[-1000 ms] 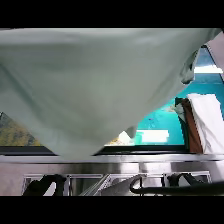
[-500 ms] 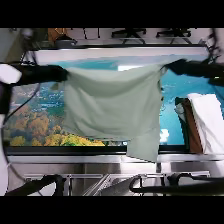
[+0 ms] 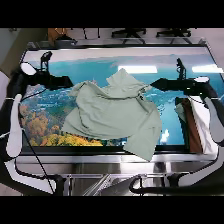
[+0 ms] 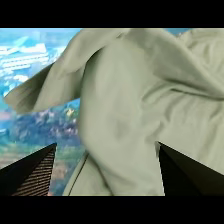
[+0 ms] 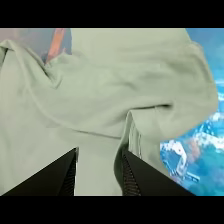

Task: Fold the shirts.

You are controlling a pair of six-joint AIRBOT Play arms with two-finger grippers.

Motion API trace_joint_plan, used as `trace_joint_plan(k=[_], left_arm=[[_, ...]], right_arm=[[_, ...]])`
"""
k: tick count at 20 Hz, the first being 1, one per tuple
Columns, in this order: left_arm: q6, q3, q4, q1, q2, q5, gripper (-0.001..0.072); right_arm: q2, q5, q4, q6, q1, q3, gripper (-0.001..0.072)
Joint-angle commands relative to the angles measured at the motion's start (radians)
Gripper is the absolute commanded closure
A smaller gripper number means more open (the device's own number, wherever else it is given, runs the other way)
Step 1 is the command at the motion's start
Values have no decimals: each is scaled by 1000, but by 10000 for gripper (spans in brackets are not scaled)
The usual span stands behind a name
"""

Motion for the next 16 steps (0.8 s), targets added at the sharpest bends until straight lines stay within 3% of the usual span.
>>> trace_joint_plan(k=[1,2,8,12,16], left_arm=[[39,8,0,146,43,-297,46],[68,-71,0,188,77,-306,136],[207,-536,-6,344,172,-169,140],[335,-589,-187,353,74,-152,140],[348,-596,-242,347,-42,-157,141]], right_arm=[[109,150,-204,148,-105,-14,387],[150,162,-242,170,-140,-49,387],[288,165,-261,167,-299,-330,387],[290,176,-257,142,-301,-455,387],[290,176,-259,142,-301,-514,386]])
